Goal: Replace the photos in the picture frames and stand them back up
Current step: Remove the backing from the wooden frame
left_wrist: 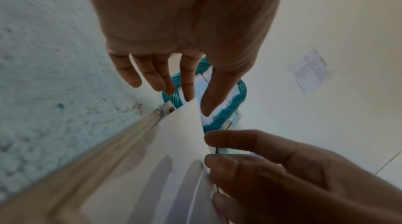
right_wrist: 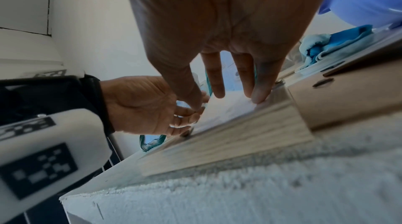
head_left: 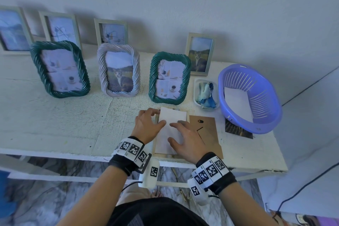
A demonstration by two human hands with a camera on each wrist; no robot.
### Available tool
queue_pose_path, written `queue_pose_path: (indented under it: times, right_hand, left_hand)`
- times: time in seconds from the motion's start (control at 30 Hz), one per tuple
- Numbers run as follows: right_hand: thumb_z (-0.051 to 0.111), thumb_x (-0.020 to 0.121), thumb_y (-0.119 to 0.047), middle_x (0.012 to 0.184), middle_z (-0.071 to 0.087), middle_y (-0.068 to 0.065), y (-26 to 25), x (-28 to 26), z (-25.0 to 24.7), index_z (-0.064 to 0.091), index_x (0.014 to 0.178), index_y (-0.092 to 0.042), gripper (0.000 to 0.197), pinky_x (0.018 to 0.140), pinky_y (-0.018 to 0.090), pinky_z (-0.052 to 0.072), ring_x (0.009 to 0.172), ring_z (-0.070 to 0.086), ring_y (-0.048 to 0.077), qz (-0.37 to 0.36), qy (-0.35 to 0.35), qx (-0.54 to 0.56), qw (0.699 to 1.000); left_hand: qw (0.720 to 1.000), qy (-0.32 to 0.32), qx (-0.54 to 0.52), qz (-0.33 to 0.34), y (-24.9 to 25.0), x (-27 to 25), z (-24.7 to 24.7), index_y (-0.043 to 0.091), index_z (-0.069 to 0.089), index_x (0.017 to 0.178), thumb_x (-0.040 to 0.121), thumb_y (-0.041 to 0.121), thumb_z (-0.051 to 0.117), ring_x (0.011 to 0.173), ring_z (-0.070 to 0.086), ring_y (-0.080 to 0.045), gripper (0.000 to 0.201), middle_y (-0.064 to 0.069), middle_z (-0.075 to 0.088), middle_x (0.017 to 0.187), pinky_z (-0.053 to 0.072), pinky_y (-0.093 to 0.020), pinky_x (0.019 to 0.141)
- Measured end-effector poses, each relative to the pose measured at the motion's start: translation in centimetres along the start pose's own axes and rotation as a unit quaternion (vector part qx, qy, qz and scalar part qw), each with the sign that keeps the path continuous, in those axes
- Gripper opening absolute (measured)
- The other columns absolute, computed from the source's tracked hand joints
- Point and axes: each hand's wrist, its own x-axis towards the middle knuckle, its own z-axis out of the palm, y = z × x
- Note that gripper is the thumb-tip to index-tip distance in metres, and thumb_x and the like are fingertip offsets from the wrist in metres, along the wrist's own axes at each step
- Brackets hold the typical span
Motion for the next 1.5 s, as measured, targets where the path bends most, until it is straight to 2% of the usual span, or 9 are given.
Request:
queue_pose_path:
  times: [0.2,0.37,0.5,0.63,0.77,0.9,1.1,1.37,1.5]
  right_hand:
    - [0.055,0.091,-0.039,0.14,0.045,0.003,-0.2,-0.1,-0.5,0.05,0.135,-0.022,0.048,0.098,0.028,0.039,0.121,0.05,0.024,-0.023,0.027,0.007,0.999]
    - [0.053,0.094,-0.039,0.149,0.034,-0.005,-0.5,-0.4,-2.7,0.032,0.145,-0.029,0.056,0.098,0.024,0.04,0.125,0.045,0.013,0.014,0.11,0.028,0.993]
    - [0.06,0.093,-0.026,0.117,0.065,-0.001,-0.6,0.2,-3.6,0.048,0.124,-0.029,0.033,0.085,0.032,0.055,0.102,0.062,0.01,0.104,0.108,0.297,0.943]
    - [0.057,0.092,-0.001,0.088,0.071,0.011,-1.8,0.0,-4.6,0.059,0.107,-0.013,0.019,0.062,0.029,0.056,0.081,0.065,0.02,0.075,0.14,0.439,0.885]
    - [0.062,0.092,-0.007,0.089,0.073,-0.004,-2.7,-0.2,-4.8,0.063,0.104,-0.024,0.021,0.072,0.023,0.053,0.087,0.067,0.009,0.005,0.141,0.405,0.903]
    - [0.06,0.093,-0.036,0.107,0.071,-0.009,-2.8,-0.6,-4.7,0.067,0.11,-0.032,0.019,0.09,0.036,0.052,0.105,0.065,0.011,-0.009,0.084,0.363,0.928]
    - [0.061,0.091,-0.034,0.115,0.064,-0.011,-0.9,-1.1,-4.6,0.06,0.122,-0.025,0.033,0.087,0.023,0.05,0.106,0.06,0.005,0.026,0.153,0.264,0.952]
    - [0.058,0.095,-0.009,0.085,0.071,0.013,3.2,-5.6,-7.2,0.06,0.103,-0.011,0.008,0.052,0.034,0.051,0.064,0.063,0.037,0.175,0.122,0.421,0.882]
    - [0.053,0.098,-0.008,0.061,0.06,0.014,6.3,-9.7,-8.5,0.059,0.104,-0.005,0.009,0.041,0.026,0.037,0.041,0.042,0.022,0.229,0.134,0.408,0.873]
  left_hand:
    - [0.993,-0.023,-0.095,0.063,1.1,-0.3,-0.4,0.025,0.054,0.109,0.086,0.012,0.065,0.08,0.066,-0.015,0.029,-0.001,0.068,0.094,0.049,-0.025,0.071]
    - [0.975,0.019,-0.213,0.05,1.9,-0.3,-1.3,0.026,0.053,0.112,0.091,0.011,0.062,0.08,0.069,-0.02,0.027,-0.003,0.069,0.095,0.06,-0.044,0.066]
    - [0.959,0.038,-0.28,0.032,2.4,-0.6,-2.2,0.019,0.057,0.103,0.092,0.006,0.06,0.083,0.067,-0.022,0.017,-0.005,0.068,0.097,0.058,-0.046,0.065]
    - [0.983,0.02,-0.17,0.064,1.9,-0.9,-1.7,0.027,0.069,0.103,0.093,0.032,0.063,0.098,0.065,-0.009,0.013,0.008,0.068,0.11,0.058,-0.041,0.082]
    - [0.964,-0.085,-0.247,0.041,3.6,-2.7,-1.2,0.024,0.067,0.117,0.083,0.07,0.055,0.114,0.059,-0.005,0.058,0.007,0.061,0.127,0.058,-0.039,0.087]
    - [0.914,-0.108,-0.39,0.011,4.4,-3.6,-1.1,0.01,0.068,0.114,0.099,0.042,0.044,0.107,0.067,-0.02,0.043,-0.009,0.072,0.111,0.057,-0.041,0.088]
    - [0.895,-0.063,-0.441,0.016,3.8,-3.1,0.1,0.002,0.063,0.115,0.102,0.011,0.043,0.102,0.069,-0.029,0.025,-0.013,0.072,0.11,0.054,-0.044,0.089]
    - [0.974,-0.049,-0.205,0.088,6.1,-1.8,1.9,0.019,0.055,0.126,0.094,0.022,0.061,0.094,0.067,-0.011,0.032,0.001,0.068,0.11,0.059,-0.033,0.073]
    - [0.979,-0.038,-0.063,0.19,8.8,-0.3,3.4,0.021,0.055,0.129,0.091,0.024,0.064,0.104,0.058,-0.009,0.04,0.003,0.058,0.121,0.047,-0.023,0.087]
